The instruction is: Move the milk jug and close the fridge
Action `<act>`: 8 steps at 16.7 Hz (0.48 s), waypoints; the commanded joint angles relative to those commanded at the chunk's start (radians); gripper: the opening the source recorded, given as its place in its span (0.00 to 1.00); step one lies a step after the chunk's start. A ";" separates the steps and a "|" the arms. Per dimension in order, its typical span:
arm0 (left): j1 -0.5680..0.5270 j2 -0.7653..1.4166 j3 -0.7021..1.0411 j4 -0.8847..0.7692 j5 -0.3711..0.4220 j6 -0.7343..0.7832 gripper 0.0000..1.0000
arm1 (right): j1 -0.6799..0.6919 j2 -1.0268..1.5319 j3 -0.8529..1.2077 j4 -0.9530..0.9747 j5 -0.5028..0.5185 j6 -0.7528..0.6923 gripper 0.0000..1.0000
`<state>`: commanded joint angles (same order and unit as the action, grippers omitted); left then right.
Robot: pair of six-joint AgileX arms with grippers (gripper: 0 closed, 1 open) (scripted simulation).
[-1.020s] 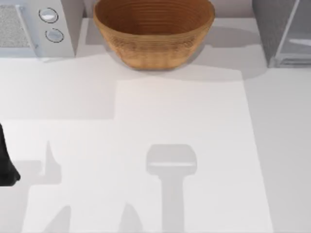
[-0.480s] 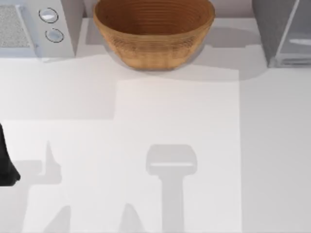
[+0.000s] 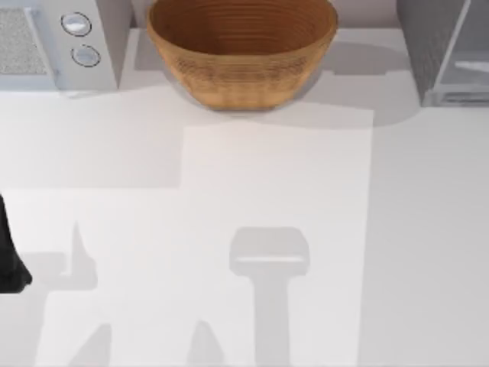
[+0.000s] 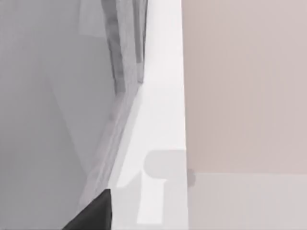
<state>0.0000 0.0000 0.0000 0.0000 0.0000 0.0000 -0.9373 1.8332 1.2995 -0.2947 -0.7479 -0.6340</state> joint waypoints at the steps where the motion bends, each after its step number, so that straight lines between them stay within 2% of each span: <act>1: 0.000 0.000 0.000 0.000 0.000 0.000 1.00 | 0.010 -0.002 -0.005 0.005 0.010 0.010 1.00; 4: 0.000 0.000 0.000 0.000 0.000 0.000 1.00 | 0.101 -0.020 -0.039 0.040 0.081 0.079 1.00; 8: 0.000 0.000 0.000 0.000 0.000 0.000 1.00 | 0.293 -0.054 -0.100 0.100 0.212 0.198 1.00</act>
<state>0.0000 0.0000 0.0000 0.0000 0.0000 0.0000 -0.6443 1.7787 1.1993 -0.1946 -0.5354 -0.4355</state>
